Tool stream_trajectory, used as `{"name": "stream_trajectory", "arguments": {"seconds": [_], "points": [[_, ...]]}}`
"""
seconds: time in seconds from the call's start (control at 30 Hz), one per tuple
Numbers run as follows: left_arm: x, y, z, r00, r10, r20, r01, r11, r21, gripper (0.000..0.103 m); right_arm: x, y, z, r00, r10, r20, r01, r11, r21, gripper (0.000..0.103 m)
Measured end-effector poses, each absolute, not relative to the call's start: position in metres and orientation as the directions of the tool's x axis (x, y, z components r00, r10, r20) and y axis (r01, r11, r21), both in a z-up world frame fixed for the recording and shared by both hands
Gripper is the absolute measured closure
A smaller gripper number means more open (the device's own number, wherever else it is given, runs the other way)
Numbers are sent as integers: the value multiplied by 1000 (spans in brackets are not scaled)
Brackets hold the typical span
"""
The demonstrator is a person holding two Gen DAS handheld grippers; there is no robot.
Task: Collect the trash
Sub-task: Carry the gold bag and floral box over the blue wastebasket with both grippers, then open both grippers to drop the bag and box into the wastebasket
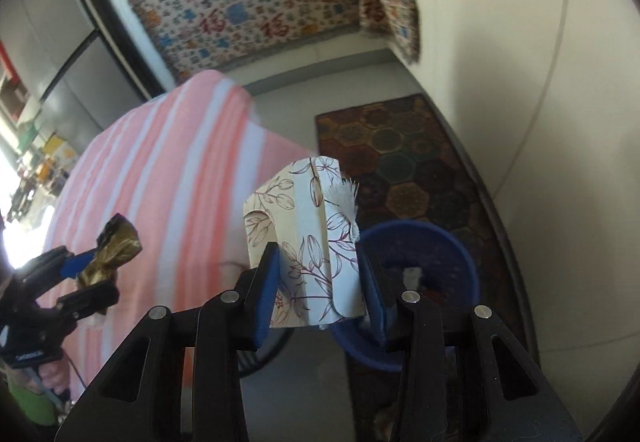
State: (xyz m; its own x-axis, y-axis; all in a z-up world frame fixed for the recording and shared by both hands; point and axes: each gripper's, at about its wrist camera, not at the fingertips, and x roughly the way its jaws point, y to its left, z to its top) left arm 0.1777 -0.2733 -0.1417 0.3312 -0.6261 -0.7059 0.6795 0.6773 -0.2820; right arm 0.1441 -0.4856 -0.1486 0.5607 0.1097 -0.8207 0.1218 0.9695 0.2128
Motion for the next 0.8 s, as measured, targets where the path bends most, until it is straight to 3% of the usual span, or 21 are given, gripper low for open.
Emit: {"name": "stream_trajectory", "arguments": {"seconds": [0.3, 0.67, 0.73, 0.8], "points": [[175, -400, -211, 223, -594, -773, 701, 648, -296, 58, 132, -568, -211, 508, 12, -861, 295, 937, 188, 63], [201, -453, -280, 234, -503, -832, 685, 693, -226, 55, 152, -607, -272, 483, 50, -874, 365, 896, 252, 60], [207, -459, -289, 236, -485, -842, 675, 705, -217, 50, 157, -614, -288, 485, 97, -869, 378, 873, 309, 52], [211, -464, -296, 229, -463, -856, 656, 723, -215, 45, 157, -618, -299, 498, 108, -860, 399, 852, 338, 33]]}}
